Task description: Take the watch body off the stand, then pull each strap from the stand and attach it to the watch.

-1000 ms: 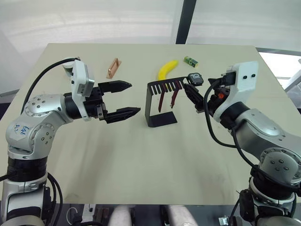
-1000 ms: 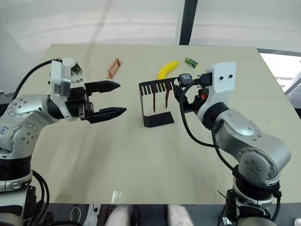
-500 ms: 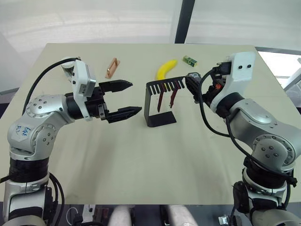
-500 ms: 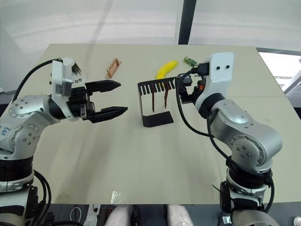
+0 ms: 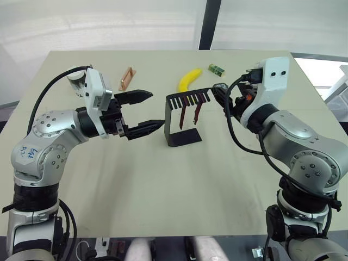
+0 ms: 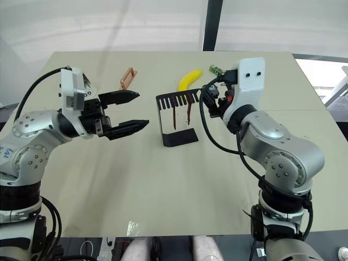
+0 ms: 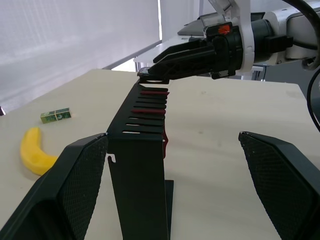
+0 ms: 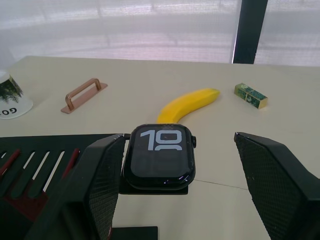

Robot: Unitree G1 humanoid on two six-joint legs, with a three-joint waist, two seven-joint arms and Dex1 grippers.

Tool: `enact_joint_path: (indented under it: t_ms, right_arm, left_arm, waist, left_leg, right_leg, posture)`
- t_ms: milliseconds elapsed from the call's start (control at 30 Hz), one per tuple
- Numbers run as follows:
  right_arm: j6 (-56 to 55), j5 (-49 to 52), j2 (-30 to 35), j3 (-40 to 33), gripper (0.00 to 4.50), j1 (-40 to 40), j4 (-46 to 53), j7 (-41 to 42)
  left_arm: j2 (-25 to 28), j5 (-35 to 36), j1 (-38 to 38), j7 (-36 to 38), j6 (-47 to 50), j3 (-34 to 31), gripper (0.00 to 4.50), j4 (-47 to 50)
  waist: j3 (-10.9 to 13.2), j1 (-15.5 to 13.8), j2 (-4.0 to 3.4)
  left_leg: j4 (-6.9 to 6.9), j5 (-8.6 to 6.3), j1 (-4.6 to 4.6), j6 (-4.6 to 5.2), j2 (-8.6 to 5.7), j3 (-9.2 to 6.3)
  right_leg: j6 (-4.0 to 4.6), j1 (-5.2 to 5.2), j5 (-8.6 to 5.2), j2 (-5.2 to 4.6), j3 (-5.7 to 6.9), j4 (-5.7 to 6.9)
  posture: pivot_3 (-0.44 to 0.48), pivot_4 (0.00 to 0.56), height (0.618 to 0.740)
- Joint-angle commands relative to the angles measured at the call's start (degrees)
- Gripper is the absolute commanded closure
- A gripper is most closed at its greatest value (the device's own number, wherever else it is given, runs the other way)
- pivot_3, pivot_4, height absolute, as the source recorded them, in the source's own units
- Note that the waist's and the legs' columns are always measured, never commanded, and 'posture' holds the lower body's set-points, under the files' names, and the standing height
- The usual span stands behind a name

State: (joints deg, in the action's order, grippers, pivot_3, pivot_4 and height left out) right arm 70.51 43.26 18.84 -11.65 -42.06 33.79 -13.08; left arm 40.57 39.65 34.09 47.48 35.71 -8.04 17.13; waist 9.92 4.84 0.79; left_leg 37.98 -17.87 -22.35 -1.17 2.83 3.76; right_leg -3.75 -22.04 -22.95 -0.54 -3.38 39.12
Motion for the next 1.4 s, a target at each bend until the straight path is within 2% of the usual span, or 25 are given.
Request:
enact_joint_path:
  t_ms: [33, 767, 867, 900, 1400]
  right_arm:
    - [0.30, 0.07, -0.79, -1.29, 0.82, -0.92, 1.21, 0.67]
    - [-0.08, -1.15, -1.07, -1.23, 0.82, -0.14, 0.52, 3.39]
    - [-0.27, -1.30, -0.98, -1.13, 1.64, -0.10, 0.55, 3.65]
    - [-0.29, -1.31, -0.95, -1.11, 2.06, -0.10, 0.63, 3.75]
    - [-0.86, -2.13, -0.06, -0.92, 2.06, -0.50, 1.37, 5.64]
  left_arm:
    - [0.76, -0.06, 1.12, -0.40, -0.60, -1.68, 0.00, 0.96]
    - [0.52, -1.01, 0.56, -1.80, -1.35, -1.89, 0.00, 1.43]
    - [0.44, -0.99, 0.27, -1.91, -1.32, -2.02, 0.00, 1.77]
    - [0.43, -1.00, 0.14, -1.91, -1.33, -2.05, 0.00, 1.88]
    - [0.32, -1.57, -0.26, -1.67, -1.75, -2.10, 0.00, 1.72]
  waist:
    - [0.00, 0.00, 0.00]
    - [0.00, 0.02, 0.00]
    - [0.00, 0.02, 0.00]
    - [0.00, 0.02, 0.00]
    - [0.00, -0.01, 0.00]
  left_leg:
    - [0.00, 0.00, 0.00, 0.00, 0.00, 0.00]
    - [0.00, 0.00, -0.06, 0.00, 0.00, 0.01]
    - [0.00, 0.00, -0.06, 0.00, 0.00, 0.01]
    - [0.00, 0.00, -0.06, 0.00, 0.00, 0.02]
    - [0.00, 0.00, -0.08, 0.00, -0.01, 0.01]
  right_leg:
    - [0.00, 0.00, 0.00, 0.00, 0.00, 0.00]
    - [0.00, -0.11, 0.00, -0.01, -0.01, 0.05]
    - [0.00, -0.11, 0.00, 0.00, -0.01, 0.06]
    - [0.00, -0.11, 0.00, 0.00, -0.01, 0.06]
    - [0.00, -0.13, 0.00, -0.01, -0.01, 0.06]
  posture:
    - [0.000, 0.150, 0.740]
    - [0.000, 0.150, 0.740]
    - [0.000, 0.150, 0.740]
    - [0.000, 0.150, 0.740]
    - [0.000, 0.150, 0.740]
